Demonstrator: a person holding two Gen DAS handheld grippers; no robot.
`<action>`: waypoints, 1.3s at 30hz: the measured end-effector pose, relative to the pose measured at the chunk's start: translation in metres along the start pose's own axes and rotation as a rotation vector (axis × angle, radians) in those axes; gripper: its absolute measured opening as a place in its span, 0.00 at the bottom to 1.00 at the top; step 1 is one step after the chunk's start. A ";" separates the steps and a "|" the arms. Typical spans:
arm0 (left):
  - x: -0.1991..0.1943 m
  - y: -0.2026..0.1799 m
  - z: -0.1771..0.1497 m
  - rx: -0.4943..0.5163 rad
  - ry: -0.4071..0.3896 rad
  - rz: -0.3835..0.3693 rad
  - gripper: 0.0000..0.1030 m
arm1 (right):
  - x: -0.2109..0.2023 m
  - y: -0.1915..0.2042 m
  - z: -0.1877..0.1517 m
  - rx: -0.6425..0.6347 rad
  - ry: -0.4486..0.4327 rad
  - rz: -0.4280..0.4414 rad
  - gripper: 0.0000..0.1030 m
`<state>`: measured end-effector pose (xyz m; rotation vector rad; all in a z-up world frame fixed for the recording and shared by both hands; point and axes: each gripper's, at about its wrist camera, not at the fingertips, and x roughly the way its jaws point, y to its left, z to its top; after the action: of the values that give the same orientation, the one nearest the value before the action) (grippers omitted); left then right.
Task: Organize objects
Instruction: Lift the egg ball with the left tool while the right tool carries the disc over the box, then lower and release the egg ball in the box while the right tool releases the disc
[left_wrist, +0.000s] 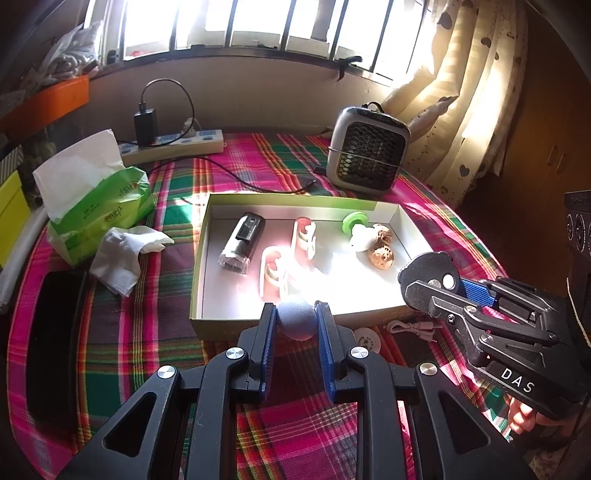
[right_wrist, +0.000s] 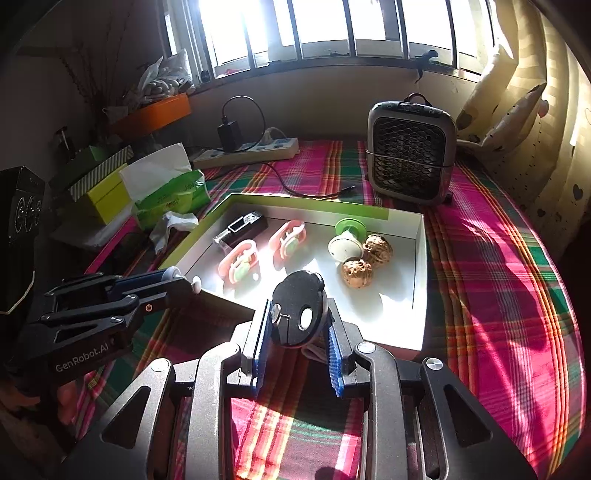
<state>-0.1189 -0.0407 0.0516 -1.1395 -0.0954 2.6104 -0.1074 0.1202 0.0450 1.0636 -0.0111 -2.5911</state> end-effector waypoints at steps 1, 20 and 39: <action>0.001 -0.001 0.001 0.005 0.000 0.001 0.19 | 0.002 -0.001 0.002 -0.003 0.002 0.003 0.28; 0.038 -0.006 0.015 0.009 0.040 0.002 0.19 | 0.056 -0.017 0.034 -0.042 0.106 0.080 0.28; 0.064 -0.008 0.021 0.050 0.075 0.044 0.19 | 0.090 -0.021 0.038 -0.081 0.181 0.079 0.28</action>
<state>-0.1738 -0.0132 0.0222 -1.2344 0.0110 2.5894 -0.1992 0.1069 0.0078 1.2379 0.0927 -2.3957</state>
